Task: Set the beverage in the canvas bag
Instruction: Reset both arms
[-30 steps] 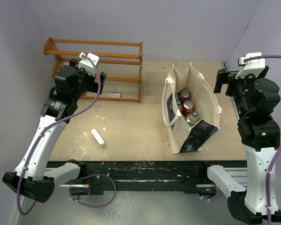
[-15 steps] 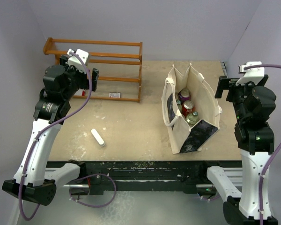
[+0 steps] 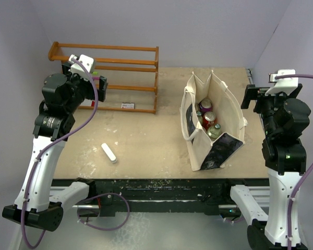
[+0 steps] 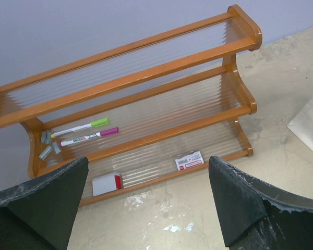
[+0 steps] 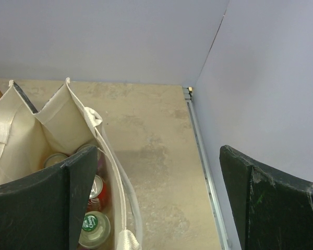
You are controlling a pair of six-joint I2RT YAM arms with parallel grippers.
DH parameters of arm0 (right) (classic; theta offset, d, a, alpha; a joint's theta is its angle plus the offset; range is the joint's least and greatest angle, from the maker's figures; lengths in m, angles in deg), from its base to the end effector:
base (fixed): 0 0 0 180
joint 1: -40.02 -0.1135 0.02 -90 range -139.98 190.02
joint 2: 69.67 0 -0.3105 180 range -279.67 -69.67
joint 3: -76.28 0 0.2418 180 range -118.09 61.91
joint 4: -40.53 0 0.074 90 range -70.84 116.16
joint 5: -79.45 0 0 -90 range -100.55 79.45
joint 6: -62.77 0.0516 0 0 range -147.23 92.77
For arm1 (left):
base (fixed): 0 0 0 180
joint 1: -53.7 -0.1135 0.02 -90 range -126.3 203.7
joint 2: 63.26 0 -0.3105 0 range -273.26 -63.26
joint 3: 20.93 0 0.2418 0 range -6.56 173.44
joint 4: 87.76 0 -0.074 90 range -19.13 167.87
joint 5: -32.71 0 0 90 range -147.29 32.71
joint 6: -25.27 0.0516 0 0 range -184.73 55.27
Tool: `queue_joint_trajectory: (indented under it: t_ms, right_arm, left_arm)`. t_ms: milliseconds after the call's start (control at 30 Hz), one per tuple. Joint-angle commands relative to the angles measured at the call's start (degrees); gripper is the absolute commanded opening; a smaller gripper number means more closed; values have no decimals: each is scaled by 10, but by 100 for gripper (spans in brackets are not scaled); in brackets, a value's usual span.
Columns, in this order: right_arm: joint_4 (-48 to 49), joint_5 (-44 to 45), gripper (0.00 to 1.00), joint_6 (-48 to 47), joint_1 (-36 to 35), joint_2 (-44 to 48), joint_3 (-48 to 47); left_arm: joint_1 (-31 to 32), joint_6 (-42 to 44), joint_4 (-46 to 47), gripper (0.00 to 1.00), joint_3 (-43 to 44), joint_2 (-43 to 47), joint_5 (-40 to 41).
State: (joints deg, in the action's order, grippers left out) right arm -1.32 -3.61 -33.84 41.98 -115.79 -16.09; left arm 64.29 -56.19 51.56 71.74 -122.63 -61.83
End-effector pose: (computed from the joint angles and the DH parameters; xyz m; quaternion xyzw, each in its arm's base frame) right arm 0.0966 -0.0095 0.5216 0.0169 0.6794 -0.0957 0.7273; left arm 0.1843 -0.0386 0.4973 0.1505 0.7358 -0.0415 0.6590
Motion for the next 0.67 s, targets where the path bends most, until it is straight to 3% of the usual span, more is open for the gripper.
queue_joint_trajectory:
  t_ms: [0, 633]
  right_arm:
    - [29, 12, 100, 0, 3, 3, -1]
    - [21, 20, 100, 0, 7, 2, -1]
  left_arm:
    - [-7, -7, 9, 99, 8, 14, -1]
    - [-13, -8, 8, 99, -5, 22, 4]
